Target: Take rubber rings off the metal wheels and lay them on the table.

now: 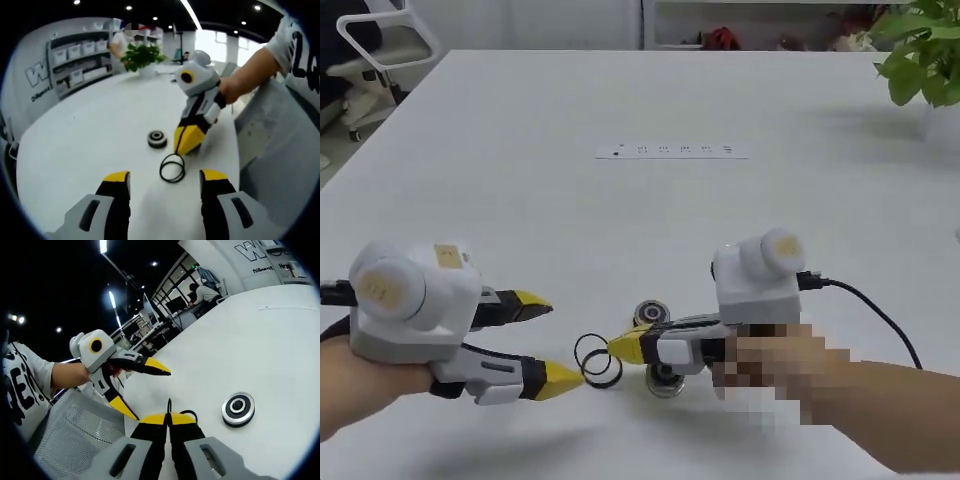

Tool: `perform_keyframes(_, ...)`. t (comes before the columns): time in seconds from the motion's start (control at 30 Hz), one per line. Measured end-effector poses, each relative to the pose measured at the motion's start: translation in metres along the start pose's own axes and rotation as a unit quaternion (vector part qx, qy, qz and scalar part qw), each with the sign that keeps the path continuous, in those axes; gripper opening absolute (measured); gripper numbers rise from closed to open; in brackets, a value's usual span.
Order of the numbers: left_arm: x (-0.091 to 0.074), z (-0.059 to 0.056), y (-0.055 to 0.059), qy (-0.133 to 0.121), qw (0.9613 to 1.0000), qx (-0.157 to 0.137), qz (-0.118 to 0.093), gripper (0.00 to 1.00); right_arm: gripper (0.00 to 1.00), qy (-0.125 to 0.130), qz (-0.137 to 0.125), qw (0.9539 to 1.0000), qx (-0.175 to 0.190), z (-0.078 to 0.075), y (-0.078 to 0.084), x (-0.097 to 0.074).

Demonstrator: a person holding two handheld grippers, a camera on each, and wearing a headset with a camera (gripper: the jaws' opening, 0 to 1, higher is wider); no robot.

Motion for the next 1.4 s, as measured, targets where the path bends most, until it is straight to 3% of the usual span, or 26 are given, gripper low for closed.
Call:
perform_keyframes(0.53,0.001,-0.003,0.005,0.006,0.9999,0.0,0.009,0.57,0.0,0.007,0.018,0.9997,0.014,-0.005,0.01,-0.001)
perform_keyframes(1.17,0.001,-0.008,0.011,0.012,0.9997,-0.003,0.023,0.56,0.03,0.034,0.021,0.9991,-0.013,-0.016,0.011,-0.001)
perform_keyframes(1.4,0.003,-0.008,0.012,0.017,0.9995,-0.002,0.025,0.56,0.09,0.045,0.028,0.9979,-0.039,-0.017,0.011,-0.002)
Point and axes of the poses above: the centre of the closed fingertips' face, and the gripper's own axes: x roughly forward along the fingers, z roughly to its left, y roughly out of its underside, the point moved 3 cm from there along -x, roughly backward along the fingers, and after that the axes turned 3 degrees about x, right-handed, at the moved point
